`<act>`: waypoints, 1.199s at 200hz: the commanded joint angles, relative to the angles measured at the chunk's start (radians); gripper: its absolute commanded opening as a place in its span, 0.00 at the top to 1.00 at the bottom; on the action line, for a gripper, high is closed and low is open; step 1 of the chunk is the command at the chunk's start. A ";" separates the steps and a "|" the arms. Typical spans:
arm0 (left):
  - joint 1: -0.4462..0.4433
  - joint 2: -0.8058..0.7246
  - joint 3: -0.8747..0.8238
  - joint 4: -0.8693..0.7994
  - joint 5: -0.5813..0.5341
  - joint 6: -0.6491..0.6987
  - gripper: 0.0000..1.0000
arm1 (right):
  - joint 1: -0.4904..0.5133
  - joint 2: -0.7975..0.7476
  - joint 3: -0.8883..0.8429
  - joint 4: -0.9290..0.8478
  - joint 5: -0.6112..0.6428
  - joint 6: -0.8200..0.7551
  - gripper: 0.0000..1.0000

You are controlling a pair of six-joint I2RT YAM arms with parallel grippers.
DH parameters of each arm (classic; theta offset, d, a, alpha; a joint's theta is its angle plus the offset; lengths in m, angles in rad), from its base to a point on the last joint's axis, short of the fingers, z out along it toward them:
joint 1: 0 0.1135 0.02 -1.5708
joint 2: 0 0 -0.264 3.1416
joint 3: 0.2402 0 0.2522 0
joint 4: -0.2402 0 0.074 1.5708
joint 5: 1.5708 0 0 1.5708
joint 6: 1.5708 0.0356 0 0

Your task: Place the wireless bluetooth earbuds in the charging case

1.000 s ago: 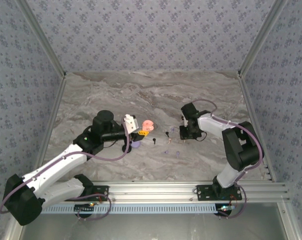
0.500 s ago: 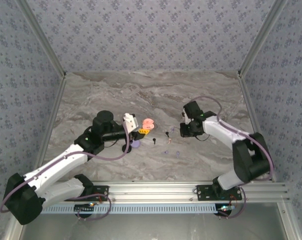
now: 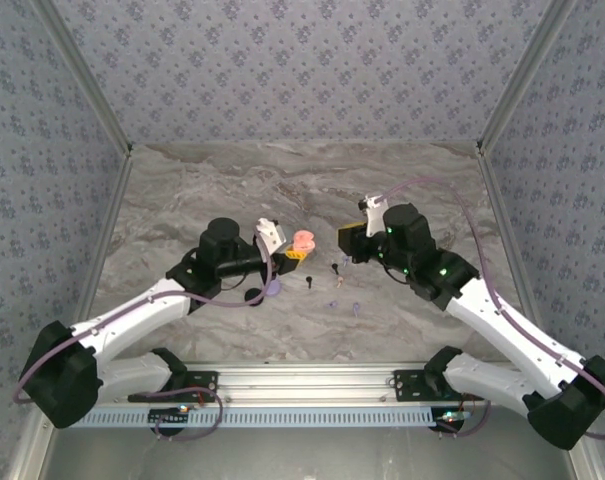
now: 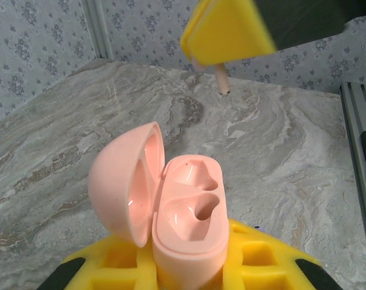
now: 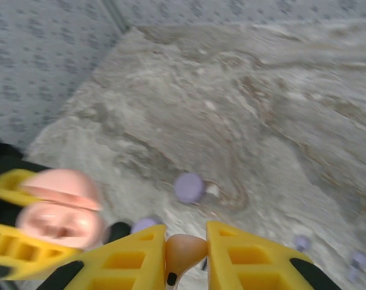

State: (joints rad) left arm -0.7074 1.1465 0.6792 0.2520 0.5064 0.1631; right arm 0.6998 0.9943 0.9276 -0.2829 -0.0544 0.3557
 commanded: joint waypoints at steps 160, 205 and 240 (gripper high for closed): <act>-0.028 0.010 0.064 0.036 -0.004 -0.042 0.86 | 0.181 0.095 0.008 0.207 0.142 0.003 0.77; -0.029 0.011 0.067 0.038 -0.011 -0.040 0.86 | 0.185 0.087 -0.004 0.185 0.160 0.003 0.77; -0.029 0.014 0.067 0.037 -0.019 -0.038 0.86 | 0.191 0.081 -0.010 0.174 0.172 0.000 0.77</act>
State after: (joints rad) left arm -0.7292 1.1671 0.7101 0.2626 0.4885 0.1291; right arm 0.8810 1.0889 0.9318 -0.0937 0.0849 0.3550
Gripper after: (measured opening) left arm 0.207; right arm 0.228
